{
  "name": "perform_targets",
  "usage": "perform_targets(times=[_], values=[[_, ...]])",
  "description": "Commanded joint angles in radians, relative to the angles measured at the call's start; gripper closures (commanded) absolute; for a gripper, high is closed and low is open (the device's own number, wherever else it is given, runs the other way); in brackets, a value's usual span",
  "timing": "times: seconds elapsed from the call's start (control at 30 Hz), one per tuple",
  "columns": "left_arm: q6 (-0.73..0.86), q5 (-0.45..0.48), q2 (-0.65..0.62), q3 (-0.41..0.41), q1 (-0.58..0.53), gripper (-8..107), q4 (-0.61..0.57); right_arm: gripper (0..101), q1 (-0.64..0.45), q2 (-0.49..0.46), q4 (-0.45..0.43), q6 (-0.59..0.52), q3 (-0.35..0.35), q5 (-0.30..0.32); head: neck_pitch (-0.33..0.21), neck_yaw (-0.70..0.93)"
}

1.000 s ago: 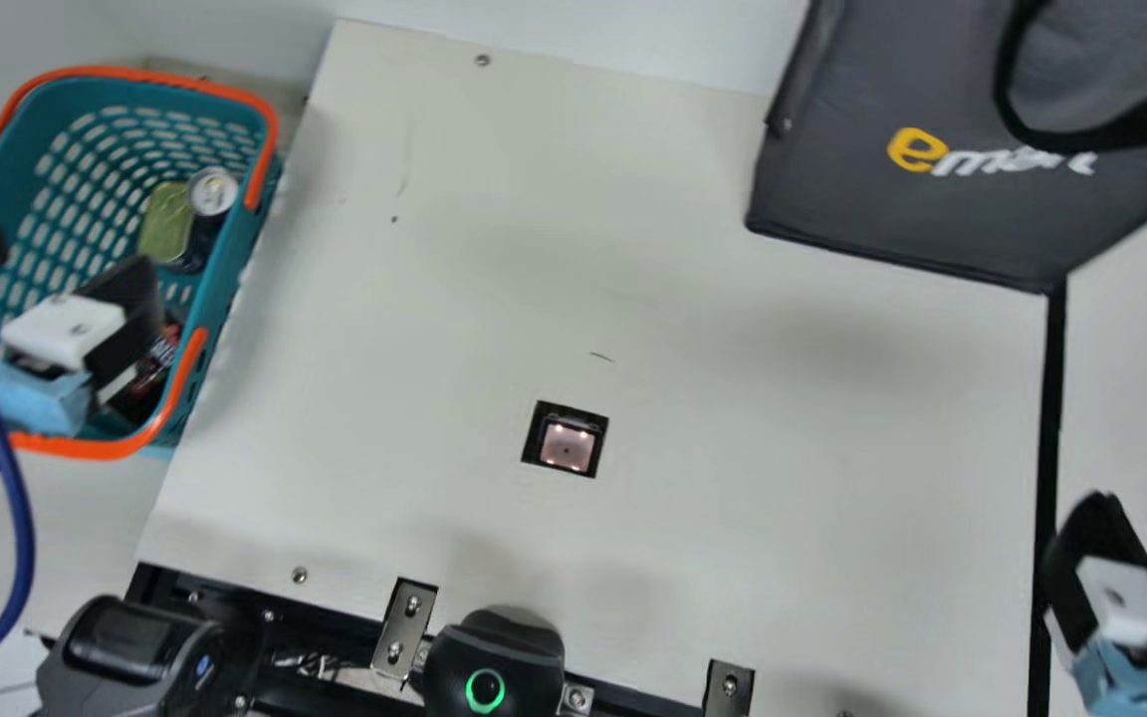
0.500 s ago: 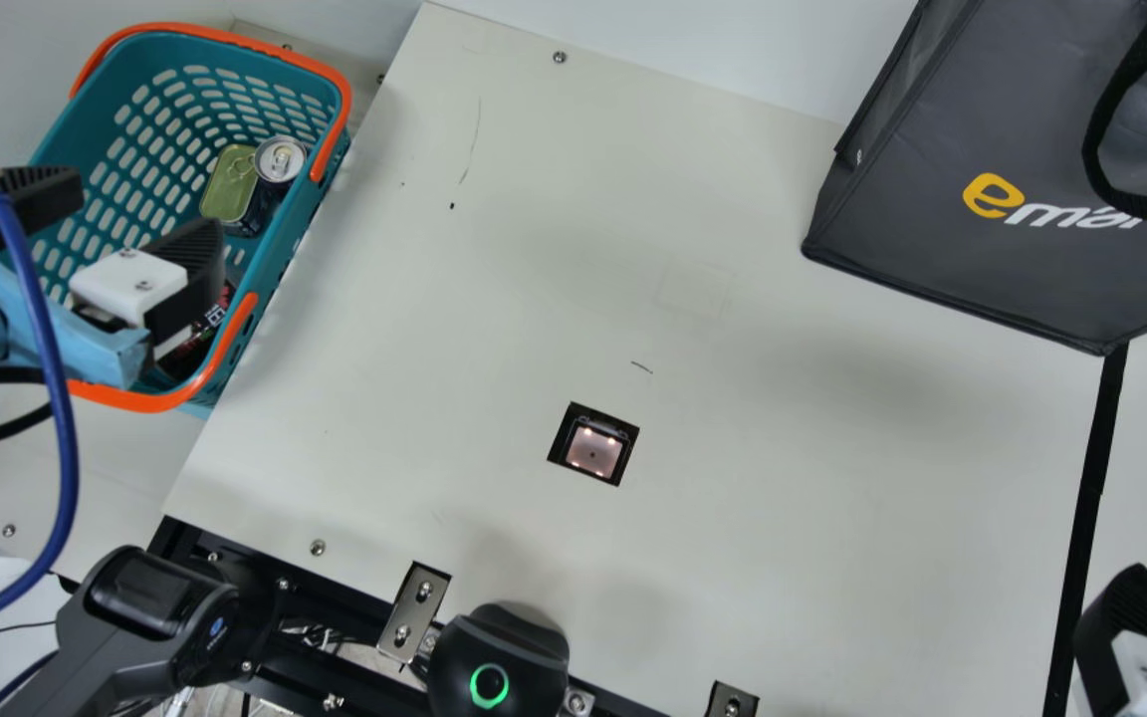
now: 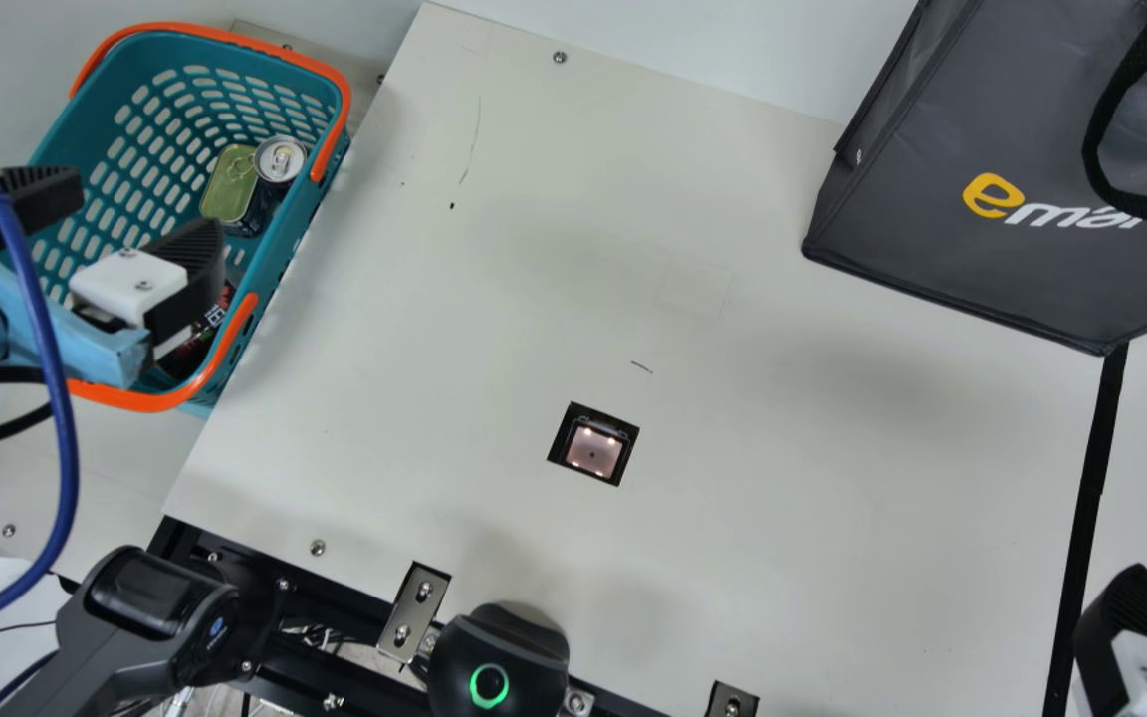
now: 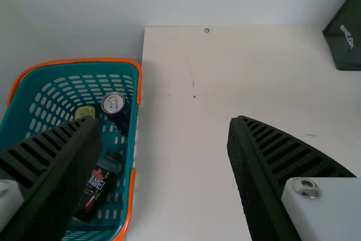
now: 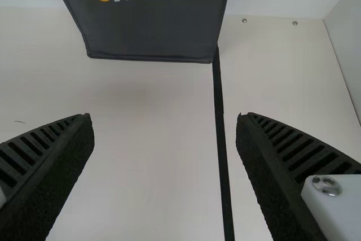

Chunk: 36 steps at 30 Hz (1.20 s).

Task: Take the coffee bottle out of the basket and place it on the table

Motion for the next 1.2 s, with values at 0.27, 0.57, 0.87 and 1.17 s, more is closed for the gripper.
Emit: perform_targets(times=[0.27, 0.57, 0.87, 1.17], values=[[-0.029, -0.014, 0.015, 0.0, 0.019, 9, 0.012, 10, 0.0, 0.0, 0.0, 0.0, 0.0, 0.0, -0.026, 0.002], [-0.035, -0.023, 0.026, 0.016, 0.075, 9, 0.024, 10, 0.0, 0.0, 0.0, 0.0, 0.0, 0.0, -0.026, 0.002], [-0.029, -0.031, 0.04, 0.038, 0.142, 9, 0.017, 10, 0.0, 0.0, 0.0, 0.0, 0.0, 0.0, -0.026, 0.002], [0.023, -0.055, 0.06, 0.072, 0.226, 9, -0.012, 10, 0.0, 0.0, 0.0, 0.0, 0.0, 0.0, -0.026, 0.002]])
